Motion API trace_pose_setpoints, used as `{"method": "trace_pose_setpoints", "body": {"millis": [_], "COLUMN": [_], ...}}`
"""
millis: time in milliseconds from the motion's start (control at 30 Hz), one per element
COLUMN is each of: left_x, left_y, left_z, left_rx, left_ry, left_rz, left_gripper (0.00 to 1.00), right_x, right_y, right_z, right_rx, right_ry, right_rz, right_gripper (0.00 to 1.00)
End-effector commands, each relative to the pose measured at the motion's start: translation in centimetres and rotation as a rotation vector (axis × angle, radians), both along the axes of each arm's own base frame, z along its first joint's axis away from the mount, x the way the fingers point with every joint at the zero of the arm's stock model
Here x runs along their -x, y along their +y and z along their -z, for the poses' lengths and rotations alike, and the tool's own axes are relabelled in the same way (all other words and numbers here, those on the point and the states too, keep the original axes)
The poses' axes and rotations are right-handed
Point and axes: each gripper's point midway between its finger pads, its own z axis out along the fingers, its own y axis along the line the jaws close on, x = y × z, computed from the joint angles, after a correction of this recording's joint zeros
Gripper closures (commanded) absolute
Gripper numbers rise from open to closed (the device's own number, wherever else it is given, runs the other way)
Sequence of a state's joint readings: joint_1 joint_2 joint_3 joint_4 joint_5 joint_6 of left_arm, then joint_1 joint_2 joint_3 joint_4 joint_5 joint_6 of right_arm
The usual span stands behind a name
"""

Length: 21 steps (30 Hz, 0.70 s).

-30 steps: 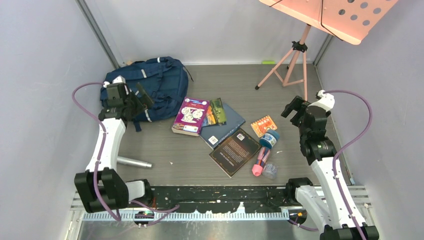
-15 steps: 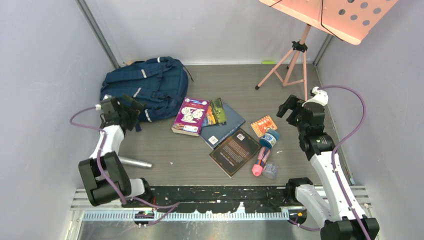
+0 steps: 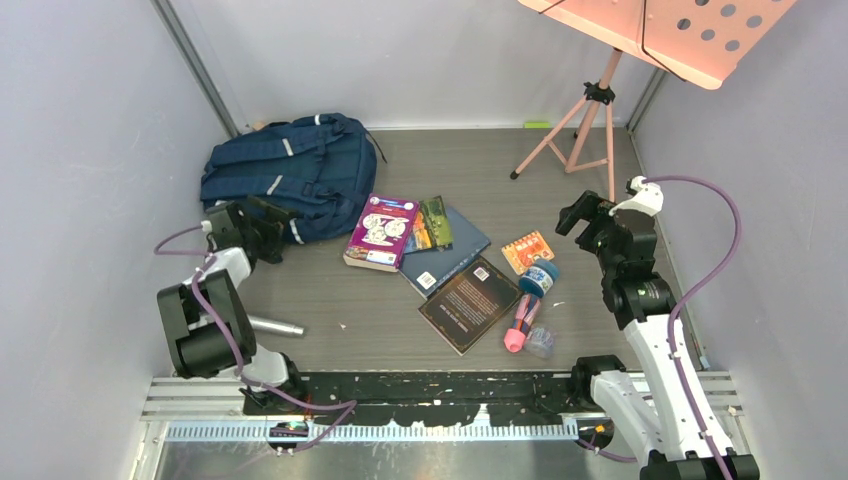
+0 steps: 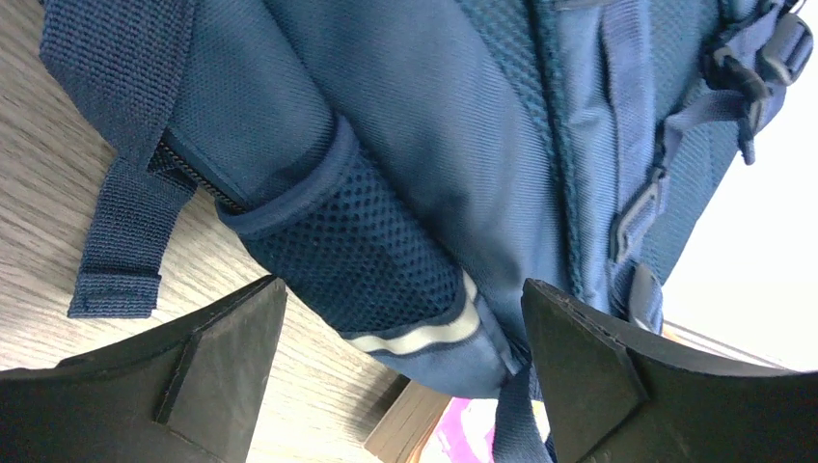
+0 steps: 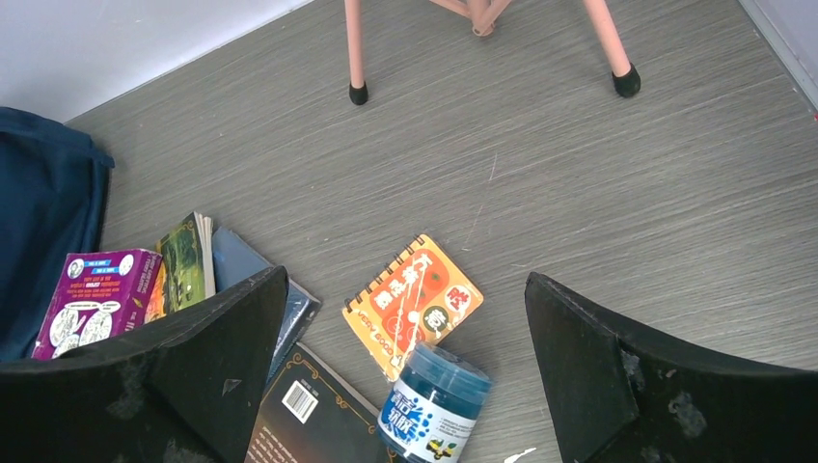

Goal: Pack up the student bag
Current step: Adjust the student bag at the center of the board.

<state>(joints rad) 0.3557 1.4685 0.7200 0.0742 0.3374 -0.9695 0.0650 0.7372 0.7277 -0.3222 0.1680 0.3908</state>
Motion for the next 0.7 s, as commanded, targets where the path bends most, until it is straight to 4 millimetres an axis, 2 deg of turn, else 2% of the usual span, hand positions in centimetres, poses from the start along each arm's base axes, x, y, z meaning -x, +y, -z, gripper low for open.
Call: {"method": "trace_pose_setpoints", "body": {"millis": [0,133,233,367,500,567,667], "left_x": [-1.4,-1.4,-1.8,-2.7,-3.1,-3.1,-3.2], "left_y": [-0.3,-0.2,0.1,-0.3,-0.6,-0.7,-1.3], "left_z": [-0.5,0.3,0.0,-0.8,-1.4,-1.8,-4.0], "left_rx": [0.049,0.039,0.016,0.001,-0.007,-0.011,0.0], "left_ry": [-0.057,-0.043,-0.049,-0.083,-0.103,-0.116,-0.171], "left_rz": [0.014,0.018,0.024,0.095,0.129,0.141,0.168], "left_gripper": [0.04,0.04,0.06,0.16,0.37,0.51,0.74], "right_x": [-0.3,-0.2,-0.2,-0.2,-0.1,-0.2,-0.2], "right_y": [0.4,0.6,0.7,0.8,0.9,1.0,1.1], "right_z": [-2.7,-2.8,-2.9,-2.9,-2.9,-2.9,-2.8], "right_rx": [0.002,0.001,0.0,0.0,-0.003,-0.004,-0.003], "right_ry": [-0.086,-0.087,-0.093,-0.093,-0.094,-0.094,-0.091], "right_rz": [-0.028,-0.038,-0.045,-0.054,-0.058,-0.064,-0.07], "right_gripper": [0.0,0.0,0.0,0.0,0.0,0.0,0.0]}}
